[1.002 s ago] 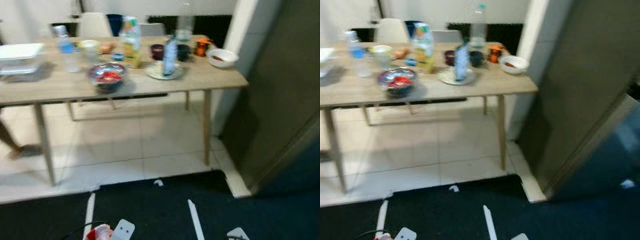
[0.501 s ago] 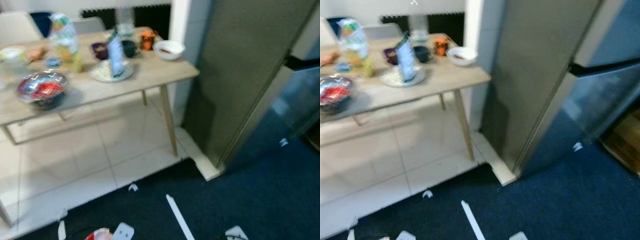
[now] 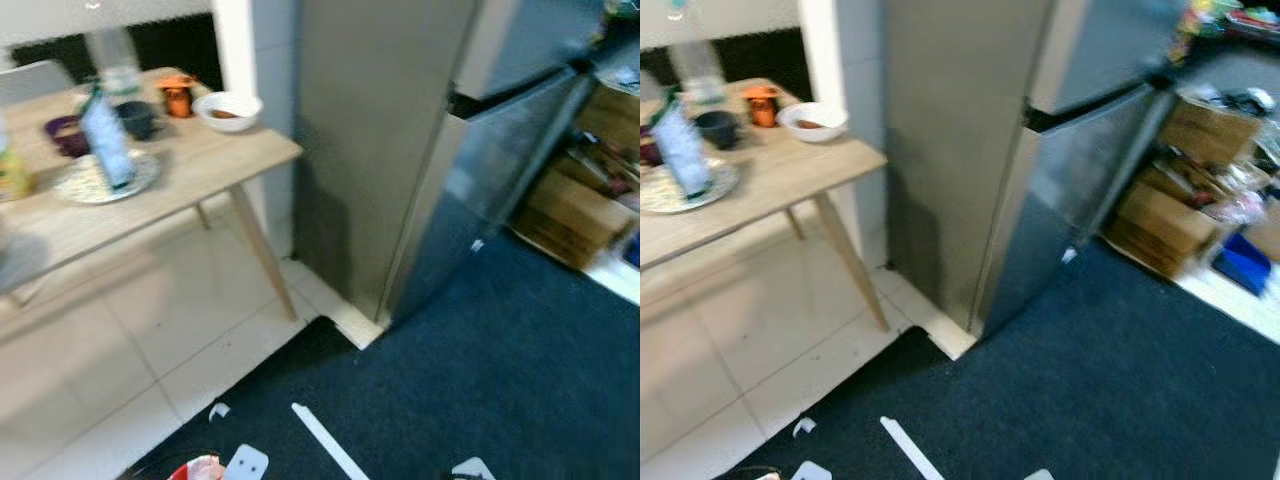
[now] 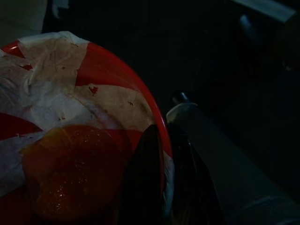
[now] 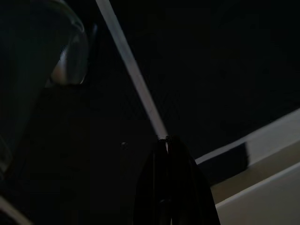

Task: Restocking fridge

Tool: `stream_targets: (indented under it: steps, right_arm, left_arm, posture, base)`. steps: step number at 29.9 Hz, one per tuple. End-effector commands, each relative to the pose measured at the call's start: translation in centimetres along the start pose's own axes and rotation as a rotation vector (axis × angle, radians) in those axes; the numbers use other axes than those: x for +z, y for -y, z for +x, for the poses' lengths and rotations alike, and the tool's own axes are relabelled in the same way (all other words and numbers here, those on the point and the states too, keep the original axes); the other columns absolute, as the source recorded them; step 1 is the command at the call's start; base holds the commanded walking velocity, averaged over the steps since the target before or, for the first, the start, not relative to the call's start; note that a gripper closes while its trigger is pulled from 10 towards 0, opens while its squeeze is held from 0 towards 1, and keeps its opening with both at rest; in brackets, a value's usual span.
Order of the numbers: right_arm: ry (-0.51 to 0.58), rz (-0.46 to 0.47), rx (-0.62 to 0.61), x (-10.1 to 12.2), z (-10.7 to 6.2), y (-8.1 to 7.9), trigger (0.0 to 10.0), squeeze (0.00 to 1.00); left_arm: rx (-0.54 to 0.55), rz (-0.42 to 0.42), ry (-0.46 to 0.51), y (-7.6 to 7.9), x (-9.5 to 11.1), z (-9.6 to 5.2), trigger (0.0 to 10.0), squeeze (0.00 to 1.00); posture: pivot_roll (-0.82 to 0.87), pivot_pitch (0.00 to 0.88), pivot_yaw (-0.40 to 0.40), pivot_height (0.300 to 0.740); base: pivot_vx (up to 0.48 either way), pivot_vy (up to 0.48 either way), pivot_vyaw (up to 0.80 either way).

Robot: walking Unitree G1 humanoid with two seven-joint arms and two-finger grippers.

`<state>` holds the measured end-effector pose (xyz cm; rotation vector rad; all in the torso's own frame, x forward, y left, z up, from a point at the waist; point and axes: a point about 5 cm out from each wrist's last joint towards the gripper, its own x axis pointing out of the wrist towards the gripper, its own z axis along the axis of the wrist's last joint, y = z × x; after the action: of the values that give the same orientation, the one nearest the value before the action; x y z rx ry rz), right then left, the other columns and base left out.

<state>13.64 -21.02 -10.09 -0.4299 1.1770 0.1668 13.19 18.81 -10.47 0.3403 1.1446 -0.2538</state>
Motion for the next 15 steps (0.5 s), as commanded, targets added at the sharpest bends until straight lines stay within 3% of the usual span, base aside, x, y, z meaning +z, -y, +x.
stream_targets:
  steps: [1, 15]
  right_arm:
    - [-0.013, 0.01, -0.003, -0.35, -0.03, 0.11, 10.0, 0.0]
    - [-0.018, 0.017, -0.003, -0.49, -0.04, 0.01, 10.0, 0.0]
  left_arm:
    - [-0.015, 0.012, -0.051, 0.38, -1.5, -0.17, 10.0, 0.0]
    - [-0.025, 0.022, -0.044, 0.6, -1.44, -0.15, 10.0, 0.0]
  posture:
    - [-0.05, 0.07, -0.023, 0.74]
    - [-0.05, 0.071, -0.02, 0.74]
  base:
    - [0.0, 0.0, -0.8]
    - [0.0, 0.0, -0.8]
